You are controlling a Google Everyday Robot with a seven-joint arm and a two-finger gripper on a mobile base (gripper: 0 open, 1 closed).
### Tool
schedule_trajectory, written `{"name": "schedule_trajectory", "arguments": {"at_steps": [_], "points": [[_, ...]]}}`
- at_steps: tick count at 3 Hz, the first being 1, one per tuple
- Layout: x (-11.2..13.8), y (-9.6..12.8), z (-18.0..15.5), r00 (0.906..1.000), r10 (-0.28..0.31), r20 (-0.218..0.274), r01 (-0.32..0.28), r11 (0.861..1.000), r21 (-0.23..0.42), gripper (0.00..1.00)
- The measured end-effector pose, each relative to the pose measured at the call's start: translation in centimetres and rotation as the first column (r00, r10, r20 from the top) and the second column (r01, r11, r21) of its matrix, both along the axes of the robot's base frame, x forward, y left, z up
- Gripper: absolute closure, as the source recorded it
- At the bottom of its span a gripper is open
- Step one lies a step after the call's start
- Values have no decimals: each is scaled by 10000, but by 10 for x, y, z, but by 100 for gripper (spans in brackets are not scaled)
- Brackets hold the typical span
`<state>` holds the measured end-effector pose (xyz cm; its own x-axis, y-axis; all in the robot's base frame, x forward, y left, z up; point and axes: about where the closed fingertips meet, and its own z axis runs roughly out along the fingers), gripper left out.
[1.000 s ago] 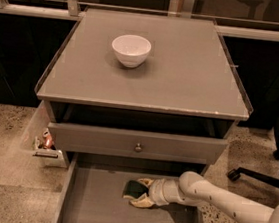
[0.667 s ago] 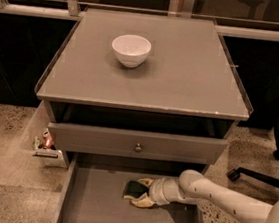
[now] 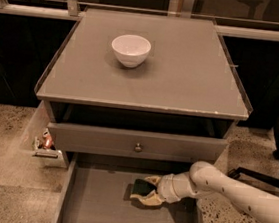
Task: Pick sponge from middle drawer and place on counter
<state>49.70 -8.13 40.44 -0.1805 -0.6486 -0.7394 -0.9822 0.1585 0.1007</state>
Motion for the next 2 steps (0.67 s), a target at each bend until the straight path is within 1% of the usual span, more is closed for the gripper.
{"name": "schedule_trajectory", "arguments": {"at_steps": [1, 2], "points": [[-9, -16, 38, 9999, 47, 119, -45, 9999, -152, 100], [-13, -36, 89, 9982, -27, 600, 62, 9983, -588, 100]]}}
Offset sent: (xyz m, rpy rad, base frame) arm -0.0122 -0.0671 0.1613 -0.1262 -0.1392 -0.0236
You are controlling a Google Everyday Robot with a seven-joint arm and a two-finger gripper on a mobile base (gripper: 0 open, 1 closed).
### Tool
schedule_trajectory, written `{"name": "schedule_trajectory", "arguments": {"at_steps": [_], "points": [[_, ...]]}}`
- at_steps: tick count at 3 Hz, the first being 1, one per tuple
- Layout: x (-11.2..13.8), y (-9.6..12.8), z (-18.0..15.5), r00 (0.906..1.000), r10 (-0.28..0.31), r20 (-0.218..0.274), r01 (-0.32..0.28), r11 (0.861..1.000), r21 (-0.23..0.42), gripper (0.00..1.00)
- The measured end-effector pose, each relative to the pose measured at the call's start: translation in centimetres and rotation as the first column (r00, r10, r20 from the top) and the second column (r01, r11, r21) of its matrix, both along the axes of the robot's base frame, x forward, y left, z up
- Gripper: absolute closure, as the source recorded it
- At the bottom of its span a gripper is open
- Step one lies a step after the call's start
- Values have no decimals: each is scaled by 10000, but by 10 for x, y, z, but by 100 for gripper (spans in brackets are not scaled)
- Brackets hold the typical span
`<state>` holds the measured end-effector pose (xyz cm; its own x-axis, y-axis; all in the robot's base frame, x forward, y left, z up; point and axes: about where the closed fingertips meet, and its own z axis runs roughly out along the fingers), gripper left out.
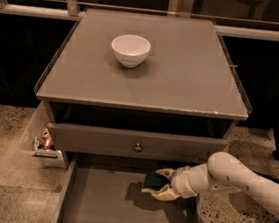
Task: Pick sponge from middle drawer and place on counter
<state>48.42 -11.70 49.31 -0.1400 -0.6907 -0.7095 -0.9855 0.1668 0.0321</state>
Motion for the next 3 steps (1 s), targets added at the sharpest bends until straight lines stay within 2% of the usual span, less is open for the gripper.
{"name": "schedule_trajectory", "arguments": {"at_steps": [1, 2, 3], "points": [[1, -17, 64, 9970, 11, 779, 32, 9985, -539, 100], [6, -31, 124, 9880, 74, 1544, 49, 9969, -792, 100], [7, -32, 133, 9860, 106, 1664, 39, 9962, -865, 100]]}}
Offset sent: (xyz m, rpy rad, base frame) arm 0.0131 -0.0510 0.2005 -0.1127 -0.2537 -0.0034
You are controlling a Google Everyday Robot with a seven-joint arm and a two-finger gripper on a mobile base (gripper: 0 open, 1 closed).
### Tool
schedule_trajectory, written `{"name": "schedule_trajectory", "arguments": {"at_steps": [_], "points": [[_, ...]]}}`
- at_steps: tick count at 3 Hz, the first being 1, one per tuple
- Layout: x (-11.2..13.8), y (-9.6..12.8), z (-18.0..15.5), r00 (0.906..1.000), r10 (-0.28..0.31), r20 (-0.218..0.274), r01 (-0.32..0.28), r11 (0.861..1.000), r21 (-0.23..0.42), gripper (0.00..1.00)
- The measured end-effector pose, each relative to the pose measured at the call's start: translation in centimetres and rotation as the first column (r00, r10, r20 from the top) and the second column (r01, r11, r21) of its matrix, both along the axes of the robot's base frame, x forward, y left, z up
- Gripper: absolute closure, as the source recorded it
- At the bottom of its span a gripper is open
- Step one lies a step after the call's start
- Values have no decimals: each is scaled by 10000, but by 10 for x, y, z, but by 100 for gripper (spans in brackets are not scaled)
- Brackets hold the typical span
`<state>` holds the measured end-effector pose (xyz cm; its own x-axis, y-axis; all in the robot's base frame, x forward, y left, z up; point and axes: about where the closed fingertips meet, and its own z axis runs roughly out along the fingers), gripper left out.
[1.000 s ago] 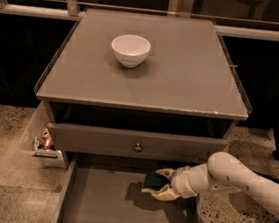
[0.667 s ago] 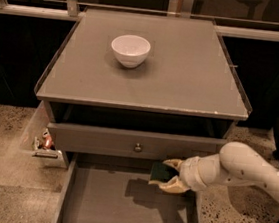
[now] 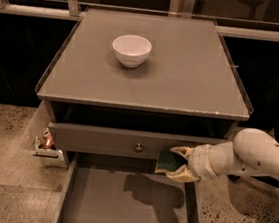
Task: Pick sponge from middle drawer and place on counter
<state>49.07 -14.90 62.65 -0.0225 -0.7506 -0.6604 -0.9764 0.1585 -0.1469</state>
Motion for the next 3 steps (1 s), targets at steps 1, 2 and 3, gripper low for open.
{"name": "schedule_trajectory", "arguments": {"at_steps": [1, 2, 3], "points": [[-4, 0, 11, 9998, 136, 140, -137, 9999, 93, 100], [-17, 0, 63, 9940, 364, 1028, -377, 9992, 102, 100], [-26, -8, 143, 9733, 478, 2243, -486, 9988, -20, 100]]}}
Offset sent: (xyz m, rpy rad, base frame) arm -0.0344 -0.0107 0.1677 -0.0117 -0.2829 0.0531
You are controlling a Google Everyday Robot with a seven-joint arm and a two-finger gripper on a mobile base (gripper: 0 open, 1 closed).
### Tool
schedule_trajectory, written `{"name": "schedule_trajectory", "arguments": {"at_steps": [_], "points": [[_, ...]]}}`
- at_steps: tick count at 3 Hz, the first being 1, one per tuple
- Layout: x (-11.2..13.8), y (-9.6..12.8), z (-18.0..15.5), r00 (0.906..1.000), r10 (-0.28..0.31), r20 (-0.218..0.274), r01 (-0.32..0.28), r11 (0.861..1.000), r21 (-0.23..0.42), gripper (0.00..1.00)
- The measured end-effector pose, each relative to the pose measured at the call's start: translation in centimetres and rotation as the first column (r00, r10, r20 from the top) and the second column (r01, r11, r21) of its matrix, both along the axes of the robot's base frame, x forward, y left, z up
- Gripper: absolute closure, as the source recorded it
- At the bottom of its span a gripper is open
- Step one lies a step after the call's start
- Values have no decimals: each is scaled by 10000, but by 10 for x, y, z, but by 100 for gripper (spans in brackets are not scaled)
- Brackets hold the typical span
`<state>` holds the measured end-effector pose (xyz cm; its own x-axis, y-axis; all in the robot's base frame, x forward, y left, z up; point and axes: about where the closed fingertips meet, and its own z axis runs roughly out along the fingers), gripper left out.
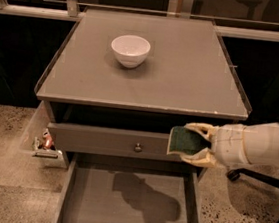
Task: Pick sponge from middle drawer and place on counter
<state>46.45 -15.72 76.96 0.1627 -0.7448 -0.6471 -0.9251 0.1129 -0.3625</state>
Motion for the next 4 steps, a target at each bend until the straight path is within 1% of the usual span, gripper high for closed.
{"name": "schedule_trajectory", "arguments": {"at_steps": [1, 2, 3, 4], "points": [[3, -10, 89, 9934, 133, 1137, -127, 9999, -58, 100], [3, -10, 89, 9934, 133, 1139, -127, 9999, -59, 100], [18, -14, 106, 9876, 96, 1569, -45, 9995, -325, 100], [54, -21, 122, 9856, 139, 1686, -86, 9995, -320, 100]]}}
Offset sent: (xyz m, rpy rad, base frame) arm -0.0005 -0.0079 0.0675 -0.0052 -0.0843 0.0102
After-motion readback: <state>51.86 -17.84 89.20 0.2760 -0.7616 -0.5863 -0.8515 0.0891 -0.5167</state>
